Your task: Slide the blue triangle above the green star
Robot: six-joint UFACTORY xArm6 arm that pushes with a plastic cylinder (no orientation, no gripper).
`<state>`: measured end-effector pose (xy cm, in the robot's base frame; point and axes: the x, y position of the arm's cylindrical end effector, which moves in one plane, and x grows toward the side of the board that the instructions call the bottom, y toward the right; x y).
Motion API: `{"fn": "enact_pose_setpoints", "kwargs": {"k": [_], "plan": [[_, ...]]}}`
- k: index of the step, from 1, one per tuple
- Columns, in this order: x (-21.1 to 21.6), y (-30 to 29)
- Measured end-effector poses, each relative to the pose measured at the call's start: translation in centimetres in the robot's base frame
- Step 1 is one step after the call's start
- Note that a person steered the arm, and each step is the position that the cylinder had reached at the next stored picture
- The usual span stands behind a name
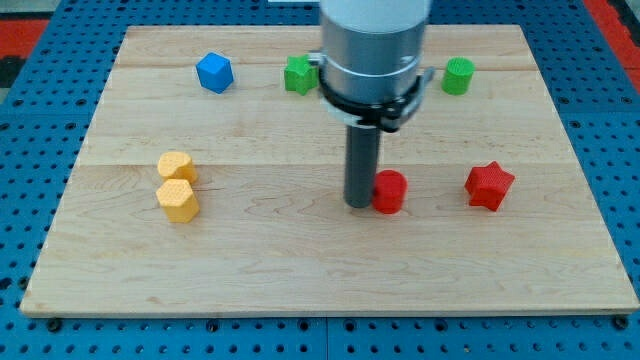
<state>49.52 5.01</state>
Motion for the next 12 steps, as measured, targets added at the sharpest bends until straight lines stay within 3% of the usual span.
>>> {"fn": "enact_pose_setpoints", "kwargs": {"k": [2,4,12], "plan": [[-0.3,2.1],[-13.0,1.0],[-20.8,5.1]]}}
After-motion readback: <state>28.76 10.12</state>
